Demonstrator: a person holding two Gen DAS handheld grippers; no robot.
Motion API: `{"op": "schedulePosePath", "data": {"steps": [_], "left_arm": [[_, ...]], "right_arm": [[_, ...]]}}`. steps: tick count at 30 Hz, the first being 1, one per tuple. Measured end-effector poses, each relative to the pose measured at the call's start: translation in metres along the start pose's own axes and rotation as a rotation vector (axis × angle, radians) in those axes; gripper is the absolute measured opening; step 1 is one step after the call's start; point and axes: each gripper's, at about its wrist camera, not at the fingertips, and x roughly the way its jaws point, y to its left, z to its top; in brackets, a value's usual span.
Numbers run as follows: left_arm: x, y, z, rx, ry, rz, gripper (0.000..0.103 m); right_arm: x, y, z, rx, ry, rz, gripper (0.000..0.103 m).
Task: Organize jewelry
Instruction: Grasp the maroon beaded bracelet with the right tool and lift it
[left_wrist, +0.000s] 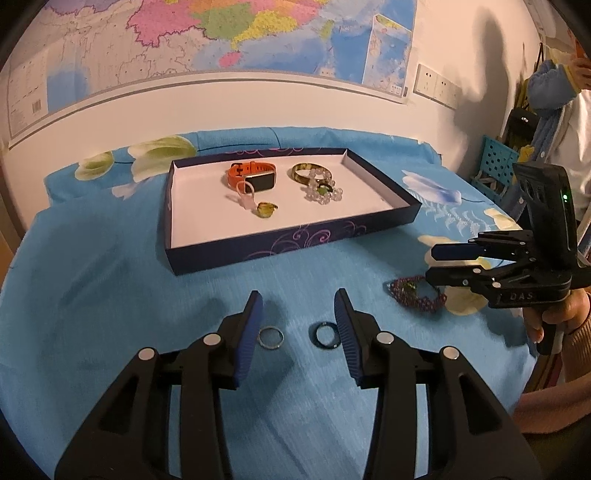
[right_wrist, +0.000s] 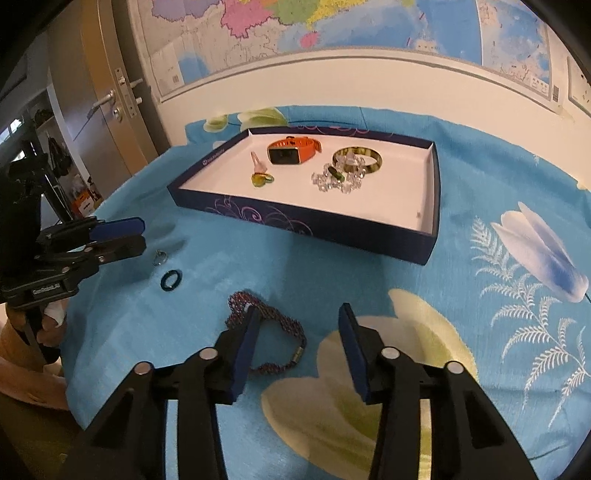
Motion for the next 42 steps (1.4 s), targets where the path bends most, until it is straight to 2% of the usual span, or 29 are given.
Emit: {"op": "schedulePosePath", "data": {"steps": [8,9,11,12,32,42], "left_arm": [[-0.001,-0.002,-0.006,-0.003,0.011,0.002,0.04],[-0.002,-0.002,-0.007,-0.001,0.012,0.004,0.04],[-0.002,-0.002,-0.007,0.0,0.012,0.002,0.04],[-0.002,-0.002,-0.008,0.0,0.012,0.002,0.04],[-0.005,-0.006,-0.019,0.02,0.031,-0.01,0.04],[0.009,-0.02,-0.018,0.063,0.066,-0.027,0.037]], "right_arm": [[0.012,0.011,-0.004,-0.046,0.04,-0.017,0.021],[0.012,0.011,-0.003,-0.05,0.042,-0.019,0.013],[0.012,0.012,-0.004,-0.052,0.045,-0.018,0.003],[0.012,0.012,-0.003,-0.053,0.043,-0.02,0.002],[-0.033,0.028,0.01,-0.03,-0.098,0.099,0.001],[-0.034,0.025,0.001,0.004,-0.084,0.108,0.001]]}}
